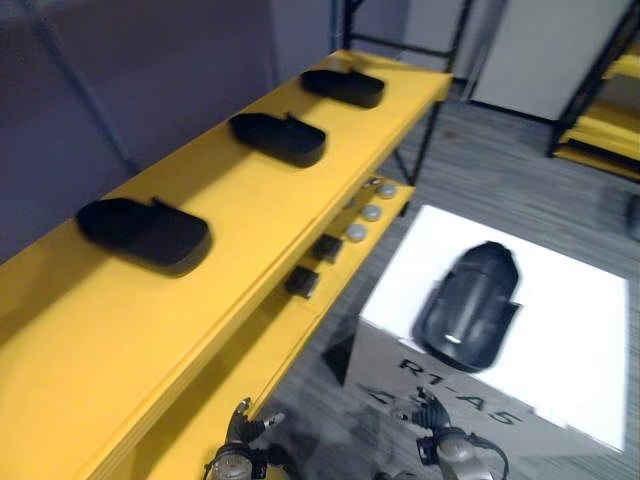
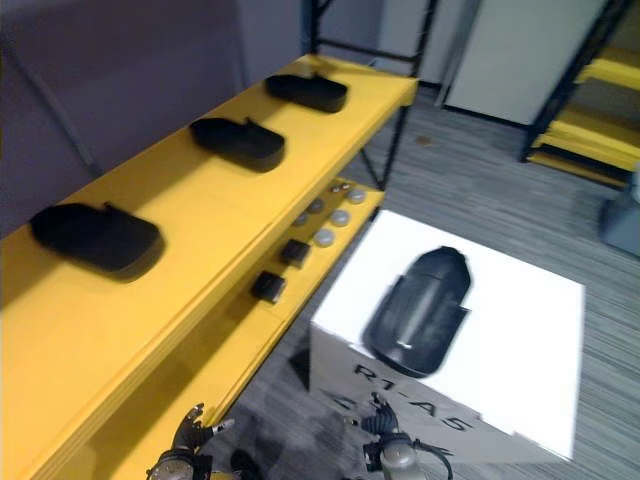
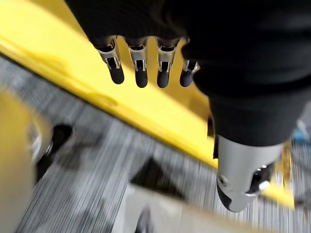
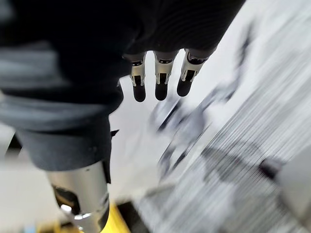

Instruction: Walk over and take plastic housings, then place them on the shelf

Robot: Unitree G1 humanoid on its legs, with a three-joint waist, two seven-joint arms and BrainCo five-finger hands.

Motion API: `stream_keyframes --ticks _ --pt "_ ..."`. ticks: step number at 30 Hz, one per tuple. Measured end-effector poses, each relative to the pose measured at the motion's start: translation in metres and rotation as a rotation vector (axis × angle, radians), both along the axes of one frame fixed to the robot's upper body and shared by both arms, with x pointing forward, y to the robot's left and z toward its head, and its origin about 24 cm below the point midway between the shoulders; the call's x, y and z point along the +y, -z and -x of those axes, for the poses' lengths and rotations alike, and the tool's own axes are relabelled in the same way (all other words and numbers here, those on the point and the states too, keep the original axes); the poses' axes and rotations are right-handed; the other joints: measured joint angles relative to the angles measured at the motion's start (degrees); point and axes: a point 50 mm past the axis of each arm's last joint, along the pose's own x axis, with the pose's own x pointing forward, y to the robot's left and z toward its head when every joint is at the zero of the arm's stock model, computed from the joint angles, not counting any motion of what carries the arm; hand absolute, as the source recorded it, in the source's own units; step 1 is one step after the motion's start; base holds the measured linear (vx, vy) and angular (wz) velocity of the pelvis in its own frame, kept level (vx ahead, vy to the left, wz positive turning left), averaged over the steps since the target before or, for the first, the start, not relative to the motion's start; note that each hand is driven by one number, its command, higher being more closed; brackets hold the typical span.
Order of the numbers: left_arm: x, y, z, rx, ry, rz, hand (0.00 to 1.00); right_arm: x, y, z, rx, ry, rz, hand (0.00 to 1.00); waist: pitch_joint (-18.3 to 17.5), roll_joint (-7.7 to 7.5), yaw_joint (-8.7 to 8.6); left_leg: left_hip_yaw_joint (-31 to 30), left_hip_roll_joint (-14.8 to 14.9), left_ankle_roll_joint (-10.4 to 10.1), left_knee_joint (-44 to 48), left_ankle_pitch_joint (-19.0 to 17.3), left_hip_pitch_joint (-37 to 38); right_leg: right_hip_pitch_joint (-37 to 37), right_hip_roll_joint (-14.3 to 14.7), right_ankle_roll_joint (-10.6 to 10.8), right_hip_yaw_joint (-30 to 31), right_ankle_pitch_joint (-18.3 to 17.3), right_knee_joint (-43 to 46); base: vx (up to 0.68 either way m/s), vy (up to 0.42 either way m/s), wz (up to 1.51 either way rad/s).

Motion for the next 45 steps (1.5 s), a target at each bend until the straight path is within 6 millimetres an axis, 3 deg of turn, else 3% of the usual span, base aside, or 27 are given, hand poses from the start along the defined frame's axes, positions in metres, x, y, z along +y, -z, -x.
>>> stream_keyframes --ticks 1,3,5,6,7,9,12,17,22,24,26,27,29,30,32,35,38,41,42,45 --pt "-0.001 0.001 0.001 0.011 0.005 0.000 0.00 -0.003 0.002 0.005 0.010 0.016 0.006 0.00 0.38 0.12 -0.50 -3.28 0.99 -0.15 1.40 0.18 -0.02 0.11 1.78 -0.80 2.25 0.28 -0.18 -0.03 -0.200 -1.08" --pt "-0.001 0.002 0.001 0.012 0.004 0.002 0.00 -0.007 0.003 0.009 0.018 0.038 0.016 0.00 0.87 0.13 -0.28 -14.99 0.07 -0.80 2.82 -0.54 -0.46 -0.37 3.61 -2.31 7.41 1.02 -0.17 0.00 -0.136 -1.43" --pt "-0.003 0.002 0.002 0.013 0.000 0.006 0.00 -0.013 0.003 0.008 0.023 0.041 0.032 0.00 1.34 0.50 -0.19 -35.55 -7.64 -7.00 3.10 -5.08 -0.55 -1.93 4.40 -2.36 14.67 2.47 -0.52 0.05 0.036 -1.67" --pt "-0.004 0.002 0.002 0.011 -0.003 0.009 0.00 -0.014 0.003 0.009 0.028 0.042 0.035 0.00 1.42 0.96 -0.21 -38.87 -9.00 -7.20 3.04 -5.88 -0.53 -1.93 4.71 -2.20 16.05 2.91 -0.94 0.09 0.189 -1.31" --pt "-0.006 0.002 0.000 0.006 -0.011 0.021 0.00 -0.016 0.004 0.013 0.039 0.045 0.038 0.00 1.38 2.35 -0.49 -42.10 -10.87 -6.10 2.45 -6.75 -0.42 -1.56 5.35 -1.65 17.84 3.50 -1.67 0.10 0.228 -0.93" --pt "-0.007 0.002 -0.005 -0.004 -0.025 0.040 0.00 -0.019 0.008 0.024 0.065 0.089 0.025 0.00 0.71 3.39 -0.58 -40.80 -11.42 -3.36 -1.84 -8.24 2.51 -0.92 6.11 -0.04 20.35 4.26 -3.36 0.12 0.230 -0.70" --pt "-0.007 0.003 -0.007 0.007 -0.026 0.040 0.00 -0.020 0.011 0.030 0.078 0.159 -0.015 0.00 0.59 2.69 -0.63 -38.95 -13.35 -2.13 -4.70 -7.59 3.24 -0.96 4.30 1.69 21.92 5.75 -5.97 0.07 0.144 -0.25" --pt "0.006 0.009 0.009 0.054 -0.058 0.019 0.00 -0.028 0.013 0.037 0.073 0.302 -0.065 0.00 0.55 2.56 -0.52 -36.90 -14.95 -1.40 -8.04 -7.10 6.38 0.84 3.20 2.73 23.58 6.36 -8.39 0.06 0.109 -0.17" --pt "0.019 0.012 0.024 0.085 -0.116 0.004 0.00 -0.071 -0.003 0.044 -0.033 0.550 -0.033 0.00 0.23 2.41 -0.64 -36.45 -15.21 -1.10 -11.45 -6.12 8.39 1.95 3.20 3.28 24.07 6.84 -10.35 0.05 0.012 -0.05" --pt "0.019 0.013 0.029 0.094 -0.118 0.006 0.00 -0.096 -0.021 0.043 -0.128 0.605 0.026 0.00 -0.27 2.29 -0.70 -36.43 -15.29 -1.10 -13.01 -5.60 9.20 2.28 3.15 3.33 24.06 6.94 -10.93 0.04 -0.001 0.01" --pt "0.021 0.014 0.036 0.108 -0.127 0.006 0.00 -0.130 -0.060 0.029 -0.306 0.626 0.139 0.00 -1.01 2.12 -1.87 -36.46 -15.30 -1.00 -13.73 -5.27 9.20 2.64 3.17 3.33 24.12 7.68 -12.42 0.00 0.000 0.00" --pt "0.021 0.014 0.038 0.111 -0.131 0.007 0.00 -0.136 -0.074 0.023 -0.364 0.618 0.168 0.00 -1.10 1.99 -2.15 -36.45 -15.33 -0.93 -13.88 -5.16 9.21 2.64 3.18 3.36 24.16 7.80 -12.59 0.00 0.000 0.00" --pt "0.022 0.015 0.041 0.117 -0.129 0.015 0.00 -0.151 -0.126 0.001 -0.569 0.545 0.284 0.00 -1.82 1.77 -2.82 -36.33 -15.44 -0.78 -14.22 -4.90 9.10 2.87 3.41 3.45 24.40 8.65 -13.90 -0.02 0.001 -0.05" --pt "0.022 0.015 0.042 0.117 -0.127 0.016 0.00 -0.152 -0.137 -0.003 -0.612 0.522 0.308 0.00 -2.05 1.67 -2.90 -36.31 -15.45 -0.78 -14.38 -4.78 9.08 2.95 3.45 3.44 24.44 8.90 -14.33 -0.03 -0.002 -0.03" --pt "0.020 0.015 0.041 0.115 -0.114 0.018 0.00 -0.148 -0.176 -0.021 -0.779 0.452 0.351 0.00 -2.35 1.24 -3.12 -36.46 -15.44 -0.84 -14.74 -4.23 9.11 3.63 3.56 3.28 24.41 9.93 -15.89 -0.04 -0.008 0.02" --pt "0.019 0.015 0.041 0.114 -0.103 0.023 0.00 -0.129 -0.204 -0.041 -0.915 0.350 0.345 0.00 -2.47 1.08 -3.21 -36.49 -15.34 -0.80 -14.74 -3.99 9.09 4.18 3.70 3.09 24.42 10.97 -17.25 -0.06 -0.007 -0.02" --pt "0.015 0.015 0.039 0.111 -0.073 0.038 0.00 -0.082 -0.230 -0.064 -1.071 0.138 0.278 0.00 -2.53 1.05 -3.03 -36.76 -15.17 -0.56 -14.75 -3.75 9.02 4.37 3.69 2.98 24.33 11.70 -18.58 -0.08 -0.007 0.02" --pt "0.011 0.015 0.035 0.102 -0.047 0.042 0.00 -0.043 -0.239 -0.082 -1.137 -0.012 0.229 0.00 -2.59 1.05 -2.18 -36.98 -15.17 -0.29 -14.86 -3.57 8.92 4.73 3.62 2.96 23.94 12.44 -19.60 -0.05 0.000 0.06" --pt "0.008 0.014 0.033 0.098 -0.029 0.045 0.00 -0.024 -0.237 -0.090 -1.138 -0.070 0.214 0.00 -2.63 1.06 -1.75 -37.71 -15.38 -0.36 -14.87 -3.46 8.79 5.32 3.60 3.00 22.91 12.81 -20.20 -0.01 -0.001 0.20" --pt "0.005 0.014 0.031 0.095 -0.013 0.045 0.00 -0.002 -0.223 -0.100 -1.089 -0.130 0.213 0.00 -2.65 1.08 -1.30 -39.47 -15.47 -0.42 -14.87 -3.29 8.81 6.65 3.48 3.00 21.24 12.87 -21.15 0.02 -0.010 0.33"
